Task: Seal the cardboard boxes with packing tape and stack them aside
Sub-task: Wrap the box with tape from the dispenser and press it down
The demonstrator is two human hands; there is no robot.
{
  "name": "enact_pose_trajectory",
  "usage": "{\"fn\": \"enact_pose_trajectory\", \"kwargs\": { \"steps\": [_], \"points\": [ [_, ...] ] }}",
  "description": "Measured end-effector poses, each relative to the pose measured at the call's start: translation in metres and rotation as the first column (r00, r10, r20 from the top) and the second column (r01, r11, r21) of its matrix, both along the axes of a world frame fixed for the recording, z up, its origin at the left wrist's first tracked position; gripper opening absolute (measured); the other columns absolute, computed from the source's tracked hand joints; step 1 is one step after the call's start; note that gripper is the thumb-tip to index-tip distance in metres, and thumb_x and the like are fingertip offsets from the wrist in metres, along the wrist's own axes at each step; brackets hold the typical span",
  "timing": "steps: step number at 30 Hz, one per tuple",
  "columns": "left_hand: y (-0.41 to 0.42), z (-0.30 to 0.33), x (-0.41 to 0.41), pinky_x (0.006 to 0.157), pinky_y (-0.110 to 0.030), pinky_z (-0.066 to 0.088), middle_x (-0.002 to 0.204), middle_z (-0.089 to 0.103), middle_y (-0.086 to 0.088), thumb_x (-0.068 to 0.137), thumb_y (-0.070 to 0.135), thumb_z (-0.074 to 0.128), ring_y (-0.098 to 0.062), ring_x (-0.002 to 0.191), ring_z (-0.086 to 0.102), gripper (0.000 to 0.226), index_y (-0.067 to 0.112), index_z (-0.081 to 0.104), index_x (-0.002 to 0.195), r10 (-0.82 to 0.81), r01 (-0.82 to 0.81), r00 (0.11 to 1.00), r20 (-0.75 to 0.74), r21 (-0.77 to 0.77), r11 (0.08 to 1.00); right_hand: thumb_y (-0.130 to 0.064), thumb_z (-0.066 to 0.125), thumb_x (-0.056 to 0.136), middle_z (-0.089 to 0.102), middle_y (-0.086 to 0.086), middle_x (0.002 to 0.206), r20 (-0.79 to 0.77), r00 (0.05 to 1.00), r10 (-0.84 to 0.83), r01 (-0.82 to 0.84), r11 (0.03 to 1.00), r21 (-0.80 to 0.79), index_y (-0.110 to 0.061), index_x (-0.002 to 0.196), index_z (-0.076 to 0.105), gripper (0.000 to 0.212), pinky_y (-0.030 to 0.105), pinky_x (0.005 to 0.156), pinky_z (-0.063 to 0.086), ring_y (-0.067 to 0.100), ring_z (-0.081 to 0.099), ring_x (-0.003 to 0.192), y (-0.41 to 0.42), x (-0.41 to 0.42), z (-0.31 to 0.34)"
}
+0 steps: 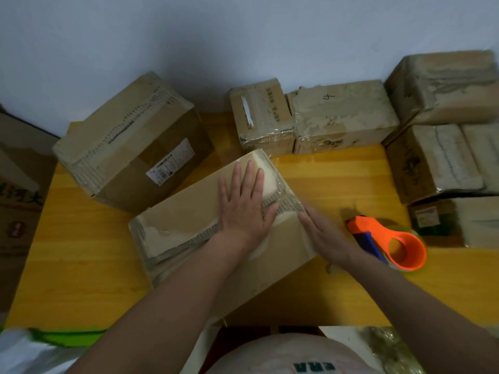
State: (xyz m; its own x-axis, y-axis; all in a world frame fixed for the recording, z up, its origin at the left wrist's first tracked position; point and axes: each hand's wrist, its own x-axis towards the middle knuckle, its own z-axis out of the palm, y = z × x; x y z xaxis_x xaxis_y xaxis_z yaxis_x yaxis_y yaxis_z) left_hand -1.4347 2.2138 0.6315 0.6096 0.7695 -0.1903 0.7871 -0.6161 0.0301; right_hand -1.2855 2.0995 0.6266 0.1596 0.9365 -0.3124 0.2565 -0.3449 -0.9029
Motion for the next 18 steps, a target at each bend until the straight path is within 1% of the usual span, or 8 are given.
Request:
{"fn": "enact_pose_trajectory", "kwargs": {
  "steps": [2,5,8,10,12,14,16,18],
  "points": [
    [0.0,0.001,0.0,0.117,-0.055,-0.01,0.161,-0.019,-0.007,0.087,0.064,0.003,-0.028,0.145,-0.025,0.083,0.017,-0.009,0.154,0.0,0.0,1.0,-0.011,-0.002,1.0,-0.015,0.035,0.103,0.051,-0.001,0.137,0.009,0.995,-0.099,0.098,0.992,0.08,-0.008,0.14,0.044,0.039,0.013,0.105,0.031,0.008,0.046,0.127,-0.019,-0.007,-0.003],
    [0.0,0.003,-0.001,0.117,-0.055,-0.011,0.16,-0.021,-0.006,0.089,0.064,0.004,-0.028,0.145,-0.027,0.081,0.018,-0.011,0.154,0.004,-0.005,1.0,-0.028,-0.024,1.0,-0.016,0.036,0.101,0.057,0.002,0.131,0.009,0.97,-0.242,0.238,0.961,0.14,-0.005,0.133,0.053,0.037,0.012,0.1,0.036,0.01,0.052,0.12,-0.023,-0.015,-0.005],
    [0.005,0.017,-0.001,0.118,-0.051,-0.013,0.16,-0.024,-0.003,0.094,0.065,0.015,-0.025,0.145,-0.028,0.079,0.021,-0.012,0.154,-0.01,0.007,1.0,-0.029,-0.118,0.993,-0.005,0.036,0.102,0.059,-0.005,0.119,-0.019,0.962,-0.272,0.272,0.951,0.149,-0.005,0.127,0.056,0.032,0.003,0.088,0.037,-0.003,0.052,0.106,-0.02,-0.018,0.004],
    [-0.001,0.029,-0.008,0.119,-0.048,-0.009,0.162,-0.019,-0.003,0.096,0.062,0.027,-0.023,0.147,-0.021,0.079,0.023,-0.007,0.155,0.025,-0.012,0.998,0.058,-0.202,0.979,-0.005,0.037,0.101,0.06,-0.006,0.106,-0.052,0.958,-0.282,0.286,0.949,0.131,-0.011,0.118,0.058,0.028,0.01,0.084,0.039,-0.001,0.054,0.096,-0.022,-0.018,0.006],
    [-0.019,0.039,-0.029,0.12,-0.044,-0.006,0.163,-0.012,-0.005,0.095,0.059,0.037,-0.023,0.149,-0.014,0.08,0.022,0.0,0.156,0.2,-0.162,0.966,0.167,-0.217,0.963,-0.01,0.038,0.102,0.061,-0.003,0.094,-0.069,0.95,-0.303,0.309,0.946,0.101,-0.014,0.101,0.062,0.024,0.021,0.079,0.04,0.006,0.054,0.086,-0.023,-0.018,0.006],
    [-0.047,0.041,-0.062,0.12,-0.042,-0.008,0.162,-0.012,-0.007,0.094,0.056,0.043,-0.025,0.148,-0.014,0.084,0.019,-0.002,0.155,0.401,-0.384,0.895,0.193,-0.123,0.915,-0.014,0.037,0.103,0.063,0.001,0.087,-0.066,0.946,-0.317,0.322,0.943,0.085,-0.011,0.094,0.065,0.029,0.021,0.069,0.042,0.008,0.055,0.078,-0.024,-0.017,0.005],
    [-0.078,0.039,-0.098,0.119,-0.043,-0.009,0.162,-0.015,-0.01,0.09,0.056,0.047,-0.029,0.148,-0.014,0.093,0.016,-0.008,0.154,0.589,-0.594,0.79,0.169,-0.03,0.804,-0.02,0.035,0.103,0.066,0.009,0.094,-0.044,0.96,-0.276,0.278,0.959,0.052,-0.005,0.101,0.067,0.036,0.029,0.076,0.047,0.018,0.059,0.086,-0.021,-0.019,0.002],
    [-0.101,0.035,-0.125,0.119,-0.043,0.001,0.162,-0.008,-0.015,0.088,0.06,0.051,-0.031,0.149,-0.006,0.098,0.012,-0.003,0.154,0.779,-0.775,0.61,0.148,-0.095,0.625,-0.028,0.032,0.104,0.065,0.011,0.109,-0.022,0.986,-0.166,0.166,0.986,0.002,-0.008,0.118,0.063,0.039,0.042,0.087,0.048,0.026,0.06,0.101,-0.016,-0.029,-0.001]
  ]
}}
